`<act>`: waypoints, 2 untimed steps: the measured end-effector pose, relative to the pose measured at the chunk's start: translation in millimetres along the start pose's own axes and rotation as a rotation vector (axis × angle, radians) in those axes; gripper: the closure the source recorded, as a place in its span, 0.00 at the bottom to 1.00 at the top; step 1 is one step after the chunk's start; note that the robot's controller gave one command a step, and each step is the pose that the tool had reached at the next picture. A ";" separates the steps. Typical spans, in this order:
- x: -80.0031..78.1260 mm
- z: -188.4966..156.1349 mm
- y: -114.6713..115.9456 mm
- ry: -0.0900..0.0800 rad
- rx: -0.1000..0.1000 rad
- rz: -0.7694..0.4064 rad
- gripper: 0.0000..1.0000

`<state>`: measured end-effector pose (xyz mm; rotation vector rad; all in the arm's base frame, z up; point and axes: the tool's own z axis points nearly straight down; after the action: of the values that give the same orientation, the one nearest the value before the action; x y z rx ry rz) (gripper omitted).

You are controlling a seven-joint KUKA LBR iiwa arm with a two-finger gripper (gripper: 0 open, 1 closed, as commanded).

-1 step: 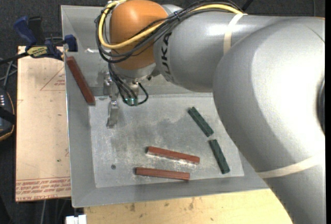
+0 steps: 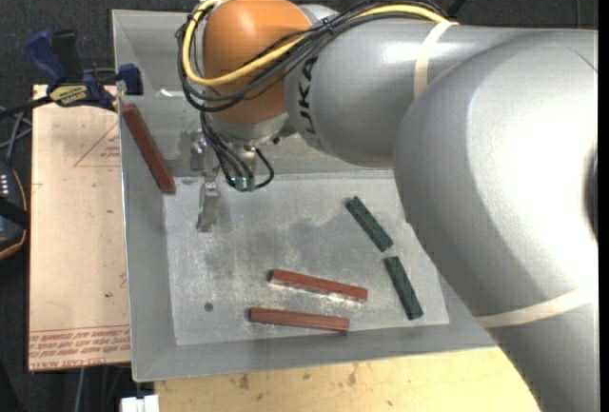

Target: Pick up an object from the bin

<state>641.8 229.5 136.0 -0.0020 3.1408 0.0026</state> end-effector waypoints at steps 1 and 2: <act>2.1 65.8 -45.1 -0.001 0.000 -0.026 1.00; 2.1 65.8 -45.1 -0.001 0.000 -0.026 1.00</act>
Offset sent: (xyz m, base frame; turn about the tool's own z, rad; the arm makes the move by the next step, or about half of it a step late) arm 0.0000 0.0000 0.0000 0.0000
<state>639.8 184.5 70.1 -0.0424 3.1398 0.0028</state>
